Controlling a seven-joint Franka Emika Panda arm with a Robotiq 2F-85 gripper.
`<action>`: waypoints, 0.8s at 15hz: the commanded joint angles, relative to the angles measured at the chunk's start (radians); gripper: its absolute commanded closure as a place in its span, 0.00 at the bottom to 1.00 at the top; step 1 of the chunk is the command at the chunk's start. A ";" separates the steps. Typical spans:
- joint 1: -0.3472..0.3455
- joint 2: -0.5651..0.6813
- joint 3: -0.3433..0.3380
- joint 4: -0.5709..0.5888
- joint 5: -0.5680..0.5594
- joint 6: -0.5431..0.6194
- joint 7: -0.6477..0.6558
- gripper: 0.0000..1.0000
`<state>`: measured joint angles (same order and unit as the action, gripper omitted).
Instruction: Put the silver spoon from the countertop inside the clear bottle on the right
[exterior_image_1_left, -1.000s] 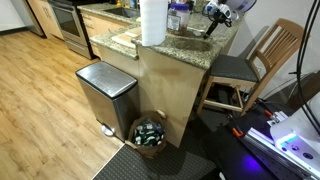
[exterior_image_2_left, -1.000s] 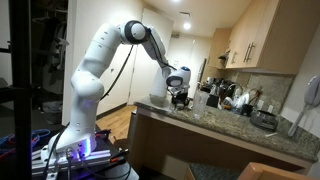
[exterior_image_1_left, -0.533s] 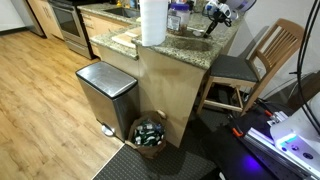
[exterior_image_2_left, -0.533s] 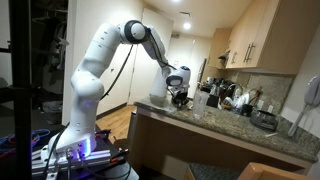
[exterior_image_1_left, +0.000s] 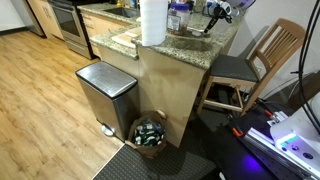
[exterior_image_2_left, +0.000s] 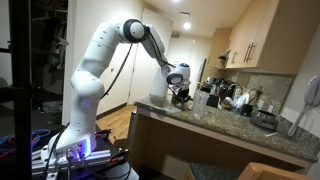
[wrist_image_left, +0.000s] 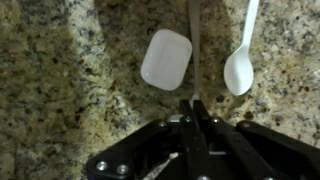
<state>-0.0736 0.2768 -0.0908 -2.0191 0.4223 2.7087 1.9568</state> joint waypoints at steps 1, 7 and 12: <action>0.014 -0.035 0.005 -0.016 -0.003 0.111 -0.025 1.00; 0.007 -0.098 -0.057 -0.015 -0.142 0.047 0.025 0.58; -0.016 -0.073 -0.043 -0.011 -0.081 -0.011 -0.030 0.20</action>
<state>-0.0676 0.2004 -0.1546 -2.0283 0.2992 2.7440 1.9704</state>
